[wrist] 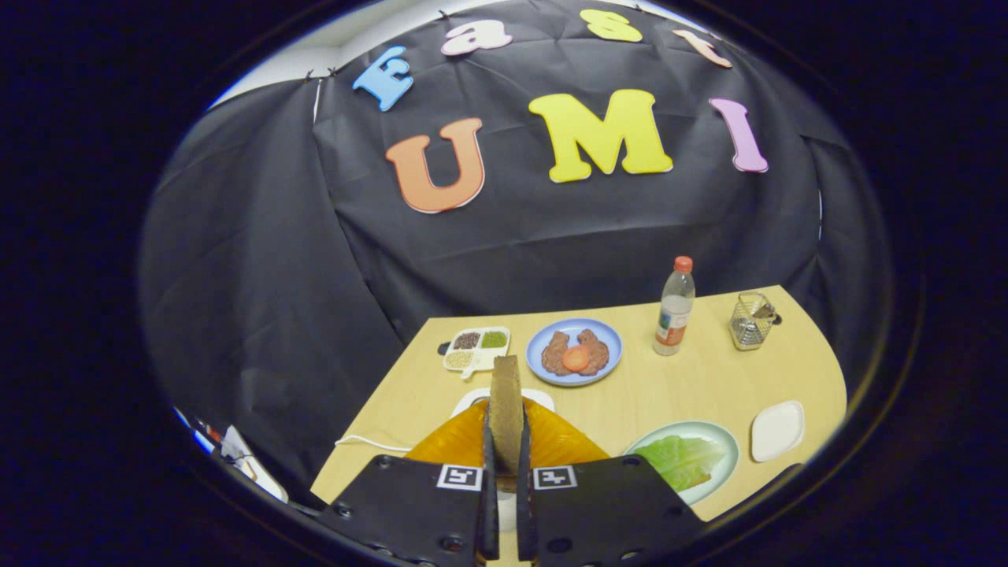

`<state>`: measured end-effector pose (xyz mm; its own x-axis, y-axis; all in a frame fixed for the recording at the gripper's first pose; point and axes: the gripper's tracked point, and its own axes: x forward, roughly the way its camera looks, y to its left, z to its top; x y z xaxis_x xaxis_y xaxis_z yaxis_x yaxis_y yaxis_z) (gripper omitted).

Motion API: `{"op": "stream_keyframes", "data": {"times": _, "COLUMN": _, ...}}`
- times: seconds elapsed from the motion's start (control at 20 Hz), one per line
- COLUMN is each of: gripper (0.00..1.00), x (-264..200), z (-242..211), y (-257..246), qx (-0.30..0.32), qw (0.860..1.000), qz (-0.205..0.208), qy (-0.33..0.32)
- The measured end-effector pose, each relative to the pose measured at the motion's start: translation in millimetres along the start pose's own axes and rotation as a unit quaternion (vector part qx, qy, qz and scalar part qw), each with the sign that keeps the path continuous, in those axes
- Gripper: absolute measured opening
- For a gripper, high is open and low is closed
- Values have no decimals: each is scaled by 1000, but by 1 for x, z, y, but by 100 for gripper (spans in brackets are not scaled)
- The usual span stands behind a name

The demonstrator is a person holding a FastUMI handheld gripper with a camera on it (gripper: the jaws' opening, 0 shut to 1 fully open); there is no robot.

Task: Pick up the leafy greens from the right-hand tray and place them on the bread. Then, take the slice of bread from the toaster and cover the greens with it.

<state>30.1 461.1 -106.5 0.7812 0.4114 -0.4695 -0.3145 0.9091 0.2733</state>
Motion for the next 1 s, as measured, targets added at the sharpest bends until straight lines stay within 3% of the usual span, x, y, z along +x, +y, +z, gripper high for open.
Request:
{"op": "stream_keyframes", "data": {"times": 0.3, "gripper": 9, "x": -24, "z": 9, "y": -63, "qx": 16, "qw": 999, "qz": -29, "qy": -14}}
{"op": "stream_keyframes", "data": {"times": 0.6, "gripper": 9, "x": -10, "z": -38, "y": -125, "qx": 1, "qw": 998, "qz": -68, "qy": 7}}
{"op": "stream_keyframes", "data": {"times": 1.0, "gripper": 9, "x": 23, "z": -97, "y": -162, "qx": 0, "qw": 998, "qz": -47, "qy": 42}}
